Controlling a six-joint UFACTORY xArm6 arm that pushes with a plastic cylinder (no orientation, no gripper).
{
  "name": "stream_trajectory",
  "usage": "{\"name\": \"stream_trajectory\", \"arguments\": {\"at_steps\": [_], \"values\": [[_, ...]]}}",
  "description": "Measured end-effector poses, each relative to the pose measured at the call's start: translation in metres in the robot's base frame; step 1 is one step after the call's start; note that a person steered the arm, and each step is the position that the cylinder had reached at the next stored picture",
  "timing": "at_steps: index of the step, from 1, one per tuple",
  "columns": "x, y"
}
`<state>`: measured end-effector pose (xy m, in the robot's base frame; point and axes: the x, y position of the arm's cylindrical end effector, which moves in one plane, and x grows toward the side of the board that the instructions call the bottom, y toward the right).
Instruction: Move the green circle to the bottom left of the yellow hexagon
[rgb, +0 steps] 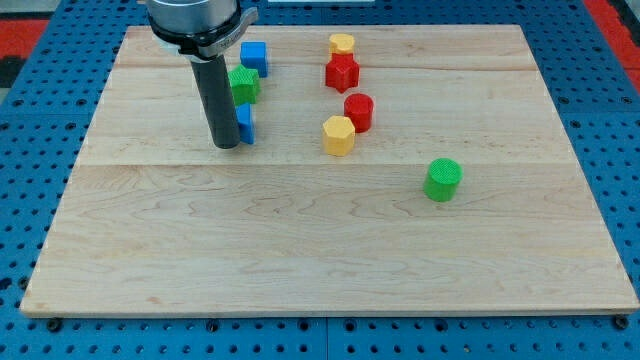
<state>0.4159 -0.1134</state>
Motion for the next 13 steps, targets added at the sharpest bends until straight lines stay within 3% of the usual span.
{"name": "stream_trajectory", "arguments": {"at_steps": [1,2,4,11,13], "values": [[0.055,0.016],[0.088,0.076],[0.094,0.252],[0.057,0.287],[0.057,0.251]]}}
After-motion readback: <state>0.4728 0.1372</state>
